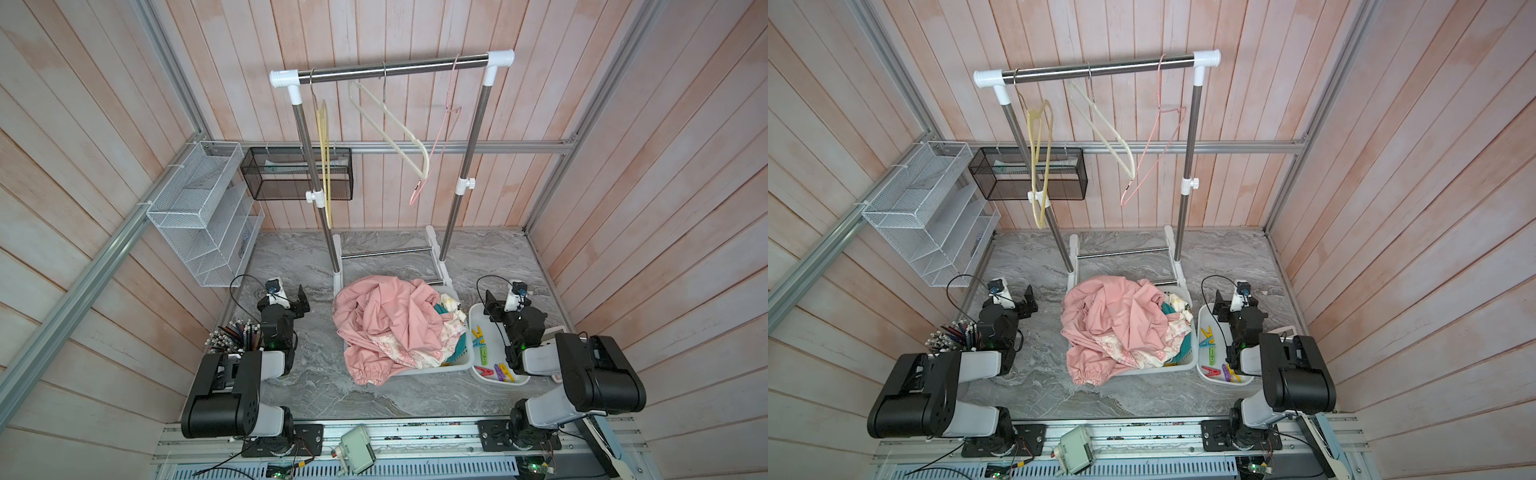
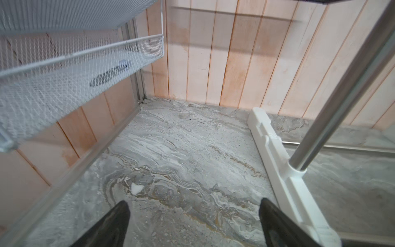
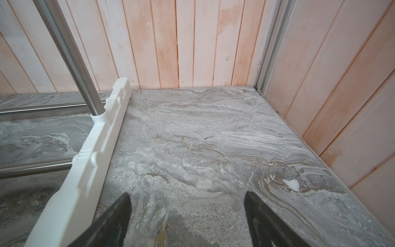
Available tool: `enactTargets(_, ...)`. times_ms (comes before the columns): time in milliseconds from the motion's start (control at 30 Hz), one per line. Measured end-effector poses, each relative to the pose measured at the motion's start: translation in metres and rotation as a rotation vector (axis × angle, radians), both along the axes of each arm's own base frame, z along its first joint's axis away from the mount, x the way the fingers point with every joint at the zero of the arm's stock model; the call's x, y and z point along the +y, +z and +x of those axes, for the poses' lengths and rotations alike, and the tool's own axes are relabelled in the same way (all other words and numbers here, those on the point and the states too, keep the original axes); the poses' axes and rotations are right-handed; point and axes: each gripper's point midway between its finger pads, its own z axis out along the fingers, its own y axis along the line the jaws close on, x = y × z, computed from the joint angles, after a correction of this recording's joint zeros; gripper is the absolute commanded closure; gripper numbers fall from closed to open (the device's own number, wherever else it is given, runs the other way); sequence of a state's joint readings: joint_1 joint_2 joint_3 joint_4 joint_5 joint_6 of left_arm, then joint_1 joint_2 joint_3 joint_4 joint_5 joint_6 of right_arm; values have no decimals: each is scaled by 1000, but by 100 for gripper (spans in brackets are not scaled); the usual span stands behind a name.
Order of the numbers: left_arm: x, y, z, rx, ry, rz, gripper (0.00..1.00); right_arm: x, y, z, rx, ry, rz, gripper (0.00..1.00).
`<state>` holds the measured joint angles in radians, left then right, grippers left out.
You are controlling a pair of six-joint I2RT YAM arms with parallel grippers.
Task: Remove the clothespins securing jackets to the hanger
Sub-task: Reset both arms
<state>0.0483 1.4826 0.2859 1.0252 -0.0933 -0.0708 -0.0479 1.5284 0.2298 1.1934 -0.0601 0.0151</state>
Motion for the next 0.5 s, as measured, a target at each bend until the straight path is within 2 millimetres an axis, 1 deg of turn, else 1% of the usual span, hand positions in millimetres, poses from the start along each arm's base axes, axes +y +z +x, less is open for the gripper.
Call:
enactTargets(100, -6, -16, 0, 31, -40, -10, 0, 0, 0, 0, 0, 0, 0, 15)
enactTargets(200, -12, -10, 2, 8, -68, -5, 0, 0, 0, 0, 0, -1, 0, 15)
enactTargets(333, -20, -9, 3, 7, -98, 9, 0, 0, 0, 0, 0, -1, 0, 15)
enactTargets(500, -22, -9, 3, 7, -109, 14, 0, 0, 0, 0, 0, -1, 0, 15)
